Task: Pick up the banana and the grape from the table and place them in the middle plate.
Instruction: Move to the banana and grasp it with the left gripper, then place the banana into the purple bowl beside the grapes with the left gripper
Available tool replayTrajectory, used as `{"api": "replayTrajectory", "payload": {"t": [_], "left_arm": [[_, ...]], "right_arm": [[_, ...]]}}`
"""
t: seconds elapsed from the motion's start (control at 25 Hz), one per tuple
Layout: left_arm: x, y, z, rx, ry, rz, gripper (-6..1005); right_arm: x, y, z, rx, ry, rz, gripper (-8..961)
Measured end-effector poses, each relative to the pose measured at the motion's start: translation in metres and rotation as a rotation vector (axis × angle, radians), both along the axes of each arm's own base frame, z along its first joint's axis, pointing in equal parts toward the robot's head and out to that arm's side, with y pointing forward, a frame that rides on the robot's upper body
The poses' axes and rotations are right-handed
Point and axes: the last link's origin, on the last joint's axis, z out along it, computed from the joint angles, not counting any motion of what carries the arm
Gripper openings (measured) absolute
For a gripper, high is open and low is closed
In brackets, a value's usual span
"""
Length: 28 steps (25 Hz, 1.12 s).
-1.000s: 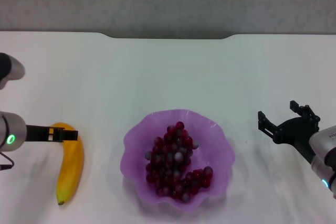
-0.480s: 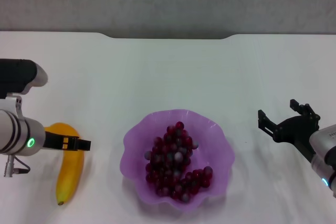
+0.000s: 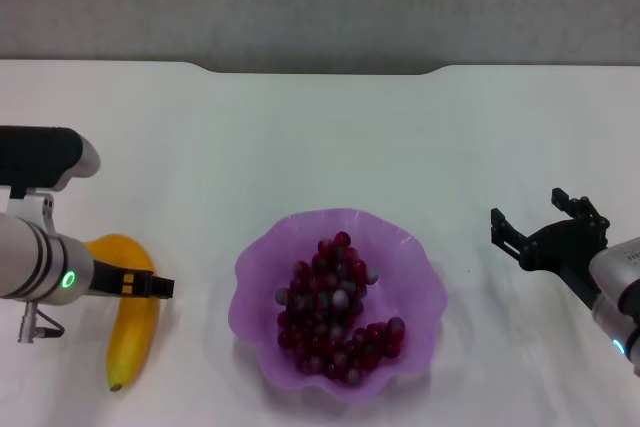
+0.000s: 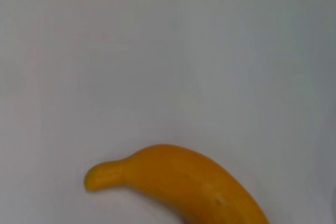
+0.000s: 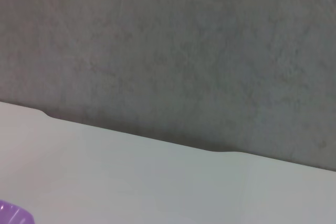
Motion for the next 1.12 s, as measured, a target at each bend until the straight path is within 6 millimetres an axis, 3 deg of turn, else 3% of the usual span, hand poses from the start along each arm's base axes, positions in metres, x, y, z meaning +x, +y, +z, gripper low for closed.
{"api": "replayTrajectory", "payload": {"t": [0.36, 1.0, 1.12], "left_arm": [[-0.0046, 0.001, -0.0043, -0.012, 0.004, 0.016, 890], [-0.0023, 0.0024, -0.0044, -0.007, 0.001, 0.006, 613], [0.0029, 0.0034, 0.0004, 0.012, -0.008, -0.017, 496]], "right_arm": [[-0.001, 0.0, -0.0005, 0.001, -0.016, 0.009, 900], [-0.0002, -0.0001, -0.0004, 0.002, -0.019, 0.007, 900], [0.0003, -0.0005, -0.0006, 0.0, -0.02, 0.005, 900]]}}
